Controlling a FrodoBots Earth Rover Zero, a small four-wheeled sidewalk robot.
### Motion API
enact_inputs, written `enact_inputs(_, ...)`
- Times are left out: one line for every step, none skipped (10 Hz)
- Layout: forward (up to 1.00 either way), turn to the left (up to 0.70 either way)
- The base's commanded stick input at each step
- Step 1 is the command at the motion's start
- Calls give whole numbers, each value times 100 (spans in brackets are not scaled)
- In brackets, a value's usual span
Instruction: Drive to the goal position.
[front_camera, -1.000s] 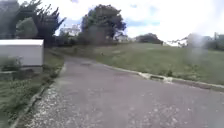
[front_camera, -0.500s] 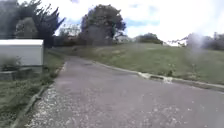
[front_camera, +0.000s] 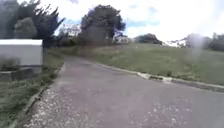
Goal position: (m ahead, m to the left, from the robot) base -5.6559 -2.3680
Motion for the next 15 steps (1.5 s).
enact_inputs(13, 2)
enact_inputs(0, 0)
enact_inputs(0, -1)
enact_inputs(0, -4)
enact_inputs(0, -5)
enact_inputs(0, -16)
enact_inputs(0, -42)
enact_inputs(0, -69)
enact_inputs(0, -70)
enact_inputs(0, -70)
enact_inputs(0, -70)
enact_inputs(0, -70)
enact_inputs(0, -70)
enact_inputs(0, -70)
enact_inputs(0, -70)
